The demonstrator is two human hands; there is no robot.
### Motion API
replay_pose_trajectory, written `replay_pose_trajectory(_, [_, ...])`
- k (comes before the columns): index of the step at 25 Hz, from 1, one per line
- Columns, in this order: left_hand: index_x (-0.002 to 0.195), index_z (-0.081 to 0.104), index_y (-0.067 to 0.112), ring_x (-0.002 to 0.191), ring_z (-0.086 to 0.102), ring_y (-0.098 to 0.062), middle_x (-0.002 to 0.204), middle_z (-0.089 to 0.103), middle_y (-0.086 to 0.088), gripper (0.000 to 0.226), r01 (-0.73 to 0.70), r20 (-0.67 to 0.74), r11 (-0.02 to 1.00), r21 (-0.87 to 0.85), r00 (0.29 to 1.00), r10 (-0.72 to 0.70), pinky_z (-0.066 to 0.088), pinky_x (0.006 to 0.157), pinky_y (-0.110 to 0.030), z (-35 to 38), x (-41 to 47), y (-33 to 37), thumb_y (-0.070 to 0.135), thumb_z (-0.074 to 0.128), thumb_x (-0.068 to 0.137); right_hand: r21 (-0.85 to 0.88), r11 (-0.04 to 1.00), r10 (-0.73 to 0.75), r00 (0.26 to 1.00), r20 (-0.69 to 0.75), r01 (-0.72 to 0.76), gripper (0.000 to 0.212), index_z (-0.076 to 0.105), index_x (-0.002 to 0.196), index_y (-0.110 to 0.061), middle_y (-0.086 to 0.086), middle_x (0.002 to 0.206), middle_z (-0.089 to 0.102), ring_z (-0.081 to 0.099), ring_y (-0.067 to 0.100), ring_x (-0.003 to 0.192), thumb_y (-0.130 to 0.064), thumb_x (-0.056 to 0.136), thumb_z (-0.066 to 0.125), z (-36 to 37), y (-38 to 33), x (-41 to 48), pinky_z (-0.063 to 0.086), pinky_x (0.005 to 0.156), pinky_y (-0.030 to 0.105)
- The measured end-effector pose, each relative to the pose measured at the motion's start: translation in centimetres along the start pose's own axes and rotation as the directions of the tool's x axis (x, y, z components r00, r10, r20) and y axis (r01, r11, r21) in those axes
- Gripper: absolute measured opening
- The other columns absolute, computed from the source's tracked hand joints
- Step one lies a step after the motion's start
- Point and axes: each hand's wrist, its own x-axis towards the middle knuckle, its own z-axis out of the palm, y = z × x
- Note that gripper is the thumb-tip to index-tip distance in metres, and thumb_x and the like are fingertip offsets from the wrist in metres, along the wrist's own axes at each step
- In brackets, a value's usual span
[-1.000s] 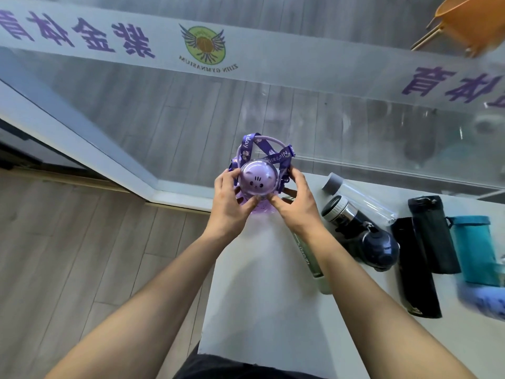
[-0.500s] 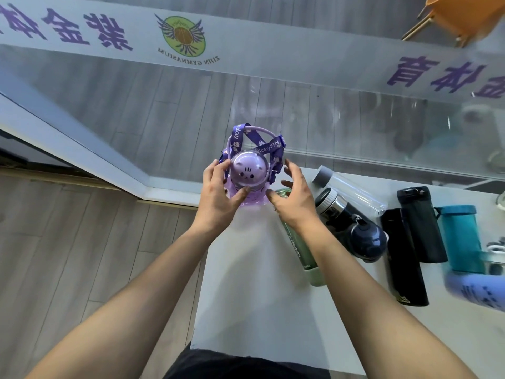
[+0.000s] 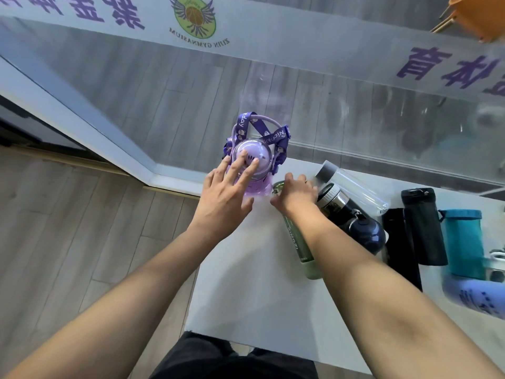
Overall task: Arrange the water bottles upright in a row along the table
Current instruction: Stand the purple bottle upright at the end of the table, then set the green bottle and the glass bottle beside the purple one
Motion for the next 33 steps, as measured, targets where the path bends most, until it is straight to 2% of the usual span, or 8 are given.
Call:
replay_pose_trajectory(4, [0.157,0.020,0.032,0.151,0.019,-0.032,0.167,0.013,0.003,0.082,0.026,0.064,0.999,0.028,0.998,-0.028,0.028,0.113,-0.045,-0.7,0.1,0.5,0.033,0.064,0.088,0.064,0.997,0.031,0.999,0.009,-0.031,0.077,0.044,0.135,-0.016,0.016,0.134,0.048,0.046,0.036,0.128,-0.054,0.075,0.075,-0.3,-0.1,0.2,0.040,0.102,0.042])
replay_pose_trajectory(10, [0.158,0.017,0.031,0.150,0.019,-0.032,0.167,0.012,0.002,0.087,0.078,0.081,0.997,-0.006,0.994,-0.077,0.027,0.114,-0.045,-0.6,-0.2,1.4,0.025,0.064,0.086,0.281,0.959,0.008,0.992,-0.127,0.029,0.082,0.046,0.137,-0.011,0.016,0.134,0.043,0.042,0.036,0.126,-0.045,0.071,0.081,-3.7,2.1,-3.7,0.038,0.106,0.040])
replay_pose_trajectory(13, [0.158,0.021,0.028,0.149,0.022,-0.033,0.167,0.015,0.000,0.086,0.094,0.070,0.995,-0.038,0.993,-0.092,0.029,0.112,-0.047,-0.5,-0.1,1.9,0.020,0.064,0.084,0.391,0.914,-0.025,0.975,-0.221,0.112,0.080,0.048,0.137,-0.013,0.013,0.131,0.042,0.042,0.033,0.126,-0.040,0.070,0.082,-5.8,3.8,-5.5,0.039,0.104,0.035])
replay_pose_trajectory(17, [0.156,0.026,0.024,0.146,0.027,-0.036,0.166,0.020,-0.002,0.083,0.112,0.050,0.993,-0.039,0.993,-0.110,0.032,0.111,-0.050,-0.4,0.0,2.0,0.021,0.065,0.083,0.471,0.843,-0.076,0.923,-0.376,0.261,0.087,0.052,0.139,-0.015,0.008,0.122,0.044,0.054,0.030,0.115,-0.040,0.063,0.087,-7.9,5.3,-6.2,0.045,0.105,0.033])
replay_pose_trajectory(20, [0.155,0.030,0.023,0.145,0.028,-0.037,0.164,0.024,-0.003,0.080,0.135,0.051,0.991,-0.007,0.990,-0.134,0.032,0.110,-0.050,-0.7,0.1,2.7,0.023,0.066,0.084,0.476,0.801,-0.115,0.874,-0.472,0.363,0.088,0.053,0.139,-0.016,0.006,0.122,0.043,0.054,0.026,0.112,-0.038,0.062,0.088,-8.9,5.8,-6.0,0.046,0.104,0.031])
replay_pose_trajectory(25, [0.148,0.041,0.020,0.140,0.034,-0.038,0.158,0.035,-0.006,0.068,0.162,0.028,0.986,0.038,0.986,-0.163,0.036,0.104,-0.050,-1.4,0.6,4.1,0.029,0.066,0.085,0.427,0.761,-0.191,0.798,-0.572,0.488,0.085,0.056,0.134,-0.014,0.008,0.121,0.045,0.055,0.030,0.108,-0.039,0.059,0.087,-8.9,5.9,-5.3,0.047,0.103,0.038])
replay_pose_trajectory(29, [0.147,0.044,0.024,0.133,0.043,-0.031,0.152,0.044,-0.004,0.060,0.051,-0.098,0.992,-0.117,0.993,-0.062,0.041,0.100,-0.046,-2.1,1.0,7.1,0.026,0.063,0.090,0.358,0.773,-0.260,0.776,-0.574,0.524,0.086,0.052,0.135,-0.015,0.009,0.126,0.045,0.052,0.029,0.113,-0.039,0.062,0.089,-8.4,6.5,-5.6,0.043,0.103,0.033])
replay_pose_trajectory(33, [0.151,0.039,0.028,0.136,0.044,-0.028,0.153,0.043,-0.004,0.064,-0.072,-0.141,0.964,-0.256,0.989,0.036,0.037,0.110,-0.047,-2.3,1.6,10.4,0.016,0.057,0.090,0.346,0.797,-0.306,0.824,-0.476,0.496,0.103,0.040,0.148,-0.016,0.010,0.133,0.042,0.047,0.028,0.123,-0.045,0.062,0.090,-8.5,7.9,-6.2,0.036,0.106,0.033])
